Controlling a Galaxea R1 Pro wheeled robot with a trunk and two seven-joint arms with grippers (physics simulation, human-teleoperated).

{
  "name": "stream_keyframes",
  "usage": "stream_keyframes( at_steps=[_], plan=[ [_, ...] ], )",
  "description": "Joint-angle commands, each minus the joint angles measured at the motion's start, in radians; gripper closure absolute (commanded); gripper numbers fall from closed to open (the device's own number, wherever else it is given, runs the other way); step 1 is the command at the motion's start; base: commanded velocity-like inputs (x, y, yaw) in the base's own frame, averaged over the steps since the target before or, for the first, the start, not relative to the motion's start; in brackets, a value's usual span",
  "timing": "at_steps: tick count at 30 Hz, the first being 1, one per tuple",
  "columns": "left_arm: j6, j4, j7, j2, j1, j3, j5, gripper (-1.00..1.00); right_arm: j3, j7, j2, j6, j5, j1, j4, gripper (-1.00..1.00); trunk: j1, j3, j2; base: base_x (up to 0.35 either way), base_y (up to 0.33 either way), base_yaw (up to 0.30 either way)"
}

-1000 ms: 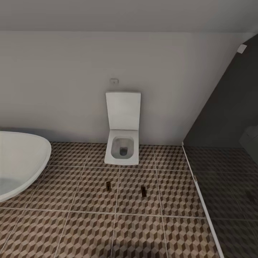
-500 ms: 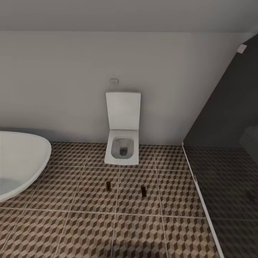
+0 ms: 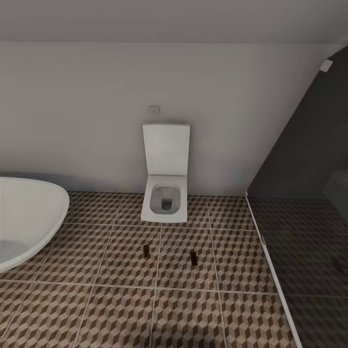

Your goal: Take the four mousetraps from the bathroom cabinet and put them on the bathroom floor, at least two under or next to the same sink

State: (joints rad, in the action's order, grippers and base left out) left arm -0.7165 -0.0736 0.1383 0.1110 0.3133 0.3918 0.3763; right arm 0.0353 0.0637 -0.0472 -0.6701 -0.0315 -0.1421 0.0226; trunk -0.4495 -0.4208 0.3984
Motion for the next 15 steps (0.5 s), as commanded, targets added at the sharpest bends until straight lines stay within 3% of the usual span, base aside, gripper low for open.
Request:
stream_keyframes(
  at_steps=[1,15],
  plan=[
    [-0.004,-0.003,0.004,-0.001,0.001,0.009,0.003,-1.00,0.003,0.004,0.000,-0.003,-0.004,-0.001,-0.001,-1.00,0.000,-0.001,0.002,0.000,0.000,0.000],
    [-0.004,-0.003,0.004,-0.001,0.001,0.009,0.003,-1.00,0.003,0.004,0.000,-0.003,-0.004,-0.001,-0.001,-1.00,0.000,-0.001,0.002,0.000,0.000,0.000]
  ],
)
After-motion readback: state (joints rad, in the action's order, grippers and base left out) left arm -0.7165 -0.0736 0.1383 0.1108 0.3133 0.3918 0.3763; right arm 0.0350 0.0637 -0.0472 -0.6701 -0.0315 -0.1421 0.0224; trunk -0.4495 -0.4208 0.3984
